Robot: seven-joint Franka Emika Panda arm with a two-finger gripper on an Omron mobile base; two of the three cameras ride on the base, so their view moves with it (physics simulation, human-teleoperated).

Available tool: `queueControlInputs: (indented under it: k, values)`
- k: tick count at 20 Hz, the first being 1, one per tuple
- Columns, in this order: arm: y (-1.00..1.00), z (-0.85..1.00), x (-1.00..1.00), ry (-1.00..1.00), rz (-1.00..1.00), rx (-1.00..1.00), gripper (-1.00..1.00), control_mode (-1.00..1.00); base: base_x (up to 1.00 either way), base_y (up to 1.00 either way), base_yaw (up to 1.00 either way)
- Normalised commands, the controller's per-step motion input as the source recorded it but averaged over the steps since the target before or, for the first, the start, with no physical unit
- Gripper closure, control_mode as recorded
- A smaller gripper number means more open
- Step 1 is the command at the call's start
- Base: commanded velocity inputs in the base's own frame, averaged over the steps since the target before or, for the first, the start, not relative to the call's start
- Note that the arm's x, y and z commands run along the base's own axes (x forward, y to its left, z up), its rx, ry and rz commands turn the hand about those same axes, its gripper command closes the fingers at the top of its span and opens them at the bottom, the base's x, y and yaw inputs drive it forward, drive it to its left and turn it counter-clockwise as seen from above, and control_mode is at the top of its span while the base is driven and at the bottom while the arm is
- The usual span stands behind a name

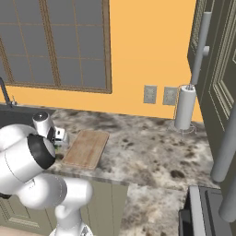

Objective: Pick up the sponge from the counter and clean the cutting board by briefly scrubbing or pressing down on the cutting board. Once finished, release the sponge.

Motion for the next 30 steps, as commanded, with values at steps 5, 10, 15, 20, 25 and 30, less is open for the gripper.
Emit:
queueControlInputs:
  k: [5,10,15,20,25,30]
  values:
    - [0.00,0.07,0.15,-0.01,0.00,0.02,-1.00,-1.00,0.00,0.00,0.00]
    - [0.00,0.05,0.06,-0.03,0.00,0.00,-1.00,-1.00,0.00,0.00,0.00]
    - [-0.65,0.46,-0.25,-0.03,0.00,0.00,-1.00,-1.00,0.00,0.00,0.00]
    - [-1.00,0.39,-0.57,0.00,0.00,0.00,-1.00,-1.00,0.00,0.00,0.00]
    - [-0.99,0.70,-0.68,0.00,0.00,0.00,-1.00,-1.00,0.00,0.00,0.00]
    - [-0.98,0.81,-0.67,0.00,0.00,0.00,-1.00,-1.00,0.00,0.00,0.00]
